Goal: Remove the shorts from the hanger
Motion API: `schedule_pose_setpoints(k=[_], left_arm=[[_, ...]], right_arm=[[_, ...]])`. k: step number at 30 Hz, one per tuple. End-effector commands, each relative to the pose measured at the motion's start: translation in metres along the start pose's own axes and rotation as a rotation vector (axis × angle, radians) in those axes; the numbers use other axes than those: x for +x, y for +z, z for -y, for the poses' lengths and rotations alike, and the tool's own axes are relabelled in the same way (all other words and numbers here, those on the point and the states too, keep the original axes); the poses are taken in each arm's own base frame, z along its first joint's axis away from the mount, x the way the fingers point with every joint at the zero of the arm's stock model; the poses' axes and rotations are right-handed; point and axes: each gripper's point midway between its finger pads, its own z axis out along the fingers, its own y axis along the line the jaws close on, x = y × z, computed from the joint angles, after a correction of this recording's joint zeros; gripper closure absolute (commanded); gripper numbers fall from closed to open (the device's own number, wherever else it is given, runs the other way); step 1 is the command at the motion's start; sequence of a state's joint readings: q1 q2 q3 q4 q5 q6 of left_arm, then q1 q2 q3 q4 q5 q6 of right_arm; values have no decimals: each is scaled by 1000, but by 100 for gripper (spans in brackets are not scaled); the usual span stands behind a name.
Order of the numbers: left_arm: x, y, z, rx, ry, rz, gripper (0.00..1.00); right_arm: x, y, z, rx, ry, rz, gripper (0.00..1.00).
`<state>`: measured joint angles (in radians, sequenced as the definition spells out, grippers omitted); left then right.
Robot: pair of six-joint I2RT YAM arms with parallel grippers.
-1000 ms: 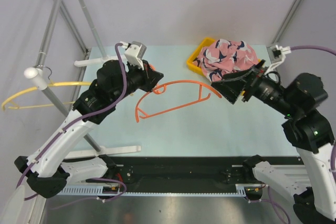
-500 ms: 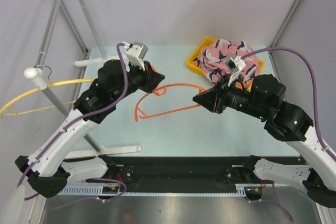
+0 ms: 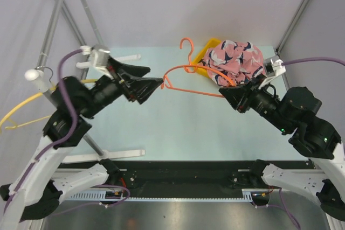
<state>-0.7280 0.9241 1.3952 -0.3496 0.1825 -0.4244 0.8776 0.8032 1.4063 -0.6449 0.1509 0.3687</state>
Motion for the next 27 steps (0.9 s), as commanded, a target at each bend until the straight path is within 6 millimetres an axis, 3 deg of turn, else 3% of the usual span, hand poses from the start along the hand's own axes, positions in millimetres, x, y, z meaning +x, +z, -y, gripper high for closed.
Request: schedule_pose_setpoints(k=[1, 3, 4, 6, 7, 9, 11, 12, 13, 14, 15, 16, 17, 22, 27], left_arm=[[-50, -49, 51, 171, 2, 157, 15], [-42, -61, 51, 173, -2, 139, 14], [-40, -66, 52, 175, -1, 136, 14], [-34, -85, 54, 176, -3, 129, 13], [-32, -92, 55, 177, -4, 130, 12], [-22, -108, 53, 169, -6, 111, 12], [-15, -122, 52, 159, -9, 104, 12], [-6, -126, 47, 139, -21, 81, 12], [-1, -129, 45, 128, -29, 73, 13], [9, -131, 40, 117, -40, 53, 13], [14, -140, 40, 115, -53, 51, 13], [20, -143, 37, 109, -61, 44, 14], [32, -143, 32, 98, -76, 23, 14], [66, -160, 22, 70, -129, -26, 14], [100, -165, 9, 40, -189, -76, 14]], right_arm=[[-32, 32, -10, -22, -86, 131, 100], [-35, 53, -21, -67, -121, 146, 100], [-48, 59, -30, -102, -142, 203, 100], [-47, 83, -41, -148, -168, 210, 100], [-62, 88, -51, -182, -168, 271, 100], [-58, 112, -63, -234, -177, 272, 100], [-79, 115, -91, -354, -164, 342, 100], [-67, 138, -97, -378, -164, 308, 100], [-67, 142, -109, -436, -171, 303, 100], [-83, 143, -121, -467, -183, 335, 100], [-80, 148, -134, -501, -191, 328, 100], [-70, 165, -141, -521, -207, 310, 100], [-78, 164, -151, -545, -215, 334, 100], [-70, 183, -183, -641, -235, 345, 100], [-70, 182, -203, -743, -233, 364, 100]])
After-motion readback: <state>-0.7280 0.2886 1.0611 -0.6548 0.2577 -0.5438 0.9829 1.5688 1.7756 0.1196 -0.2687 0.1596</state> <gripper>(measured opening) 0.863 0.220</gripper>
